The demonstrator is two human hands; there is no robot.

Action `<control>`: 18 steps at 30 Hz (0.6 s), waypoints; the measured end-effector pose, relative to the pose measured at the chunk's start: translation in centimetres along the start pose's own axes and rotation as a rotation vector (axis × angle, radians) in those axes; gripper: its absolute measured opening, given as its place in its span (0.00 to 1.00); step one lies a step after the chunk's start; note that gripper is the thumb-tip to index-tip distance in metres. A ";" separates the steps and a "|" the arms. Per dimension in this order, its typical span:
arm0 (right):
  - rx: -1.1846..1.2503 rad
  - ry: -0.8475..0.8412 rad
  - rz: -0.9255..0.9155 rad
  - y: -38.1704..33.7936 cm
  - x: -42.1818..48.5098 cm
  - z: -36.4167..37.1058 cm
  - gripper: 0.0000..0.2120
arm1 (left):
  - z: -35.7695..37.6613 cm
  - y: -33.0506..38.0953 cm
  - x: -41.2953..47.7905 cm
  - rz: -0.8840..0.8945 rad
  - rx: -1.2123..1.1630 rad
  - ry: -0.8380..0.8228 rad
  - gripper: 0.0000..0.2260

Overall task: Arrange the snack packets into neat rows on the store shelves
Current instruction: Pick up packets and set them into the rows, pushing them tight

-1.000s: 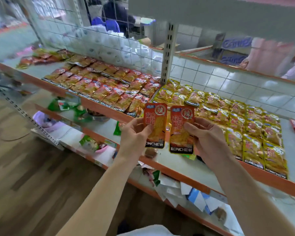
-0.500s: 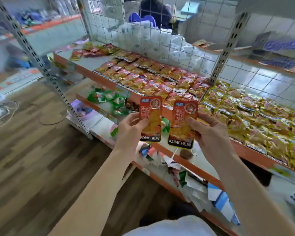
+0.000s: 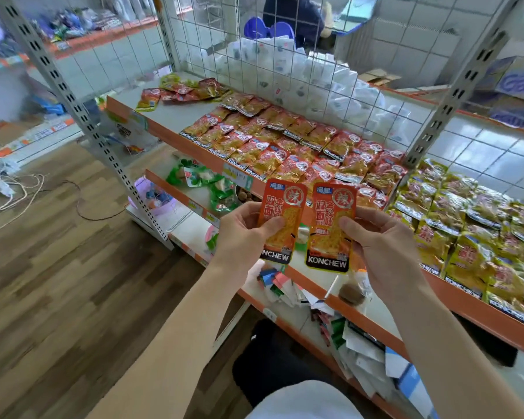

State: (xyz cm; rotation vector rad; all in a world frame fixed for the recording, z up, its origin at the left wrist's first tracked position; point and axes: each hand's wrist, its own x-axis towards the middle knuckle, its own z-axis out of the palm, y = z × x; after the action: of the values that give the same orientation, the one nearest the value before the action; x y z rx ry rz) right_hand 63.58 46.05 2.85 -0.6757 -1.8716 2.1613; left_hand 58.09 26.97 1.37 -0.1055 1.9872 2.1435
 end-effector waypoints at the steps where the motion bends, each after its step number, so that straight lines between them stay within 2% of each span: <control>1: 0.002 0.002 -0.002 -0.1 0.8 0.5 0.07 | -0.1 0.2 1.0 0.008 0.010 0.003 0.08; 7: 0.011 0.052 0.002 -0.3 6.6 3.5 0.07 | -0.3 1.4 8.1 0.004 0.070 0.000 0.07; 14: -0.057 0.172 0.006 -0.3 13.1 4.8 0.09 | 0.2 2.4 17.0 0.001 0.288 -0.176 0.09; 18: -0.119 0.249 0.003 -0.9 16.8 4.8 0.09 | 1.2 2.9 21.3 0.049 0.420 -0.231 0.20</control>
State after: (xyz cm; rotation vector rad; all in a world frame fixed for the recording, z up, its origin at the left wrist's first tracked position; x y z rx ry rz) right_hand 46.52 49.36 0.68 -0.9239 -1.8749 1.8781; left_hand 36.90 30.33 0.04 0.2483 2.2592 1.6279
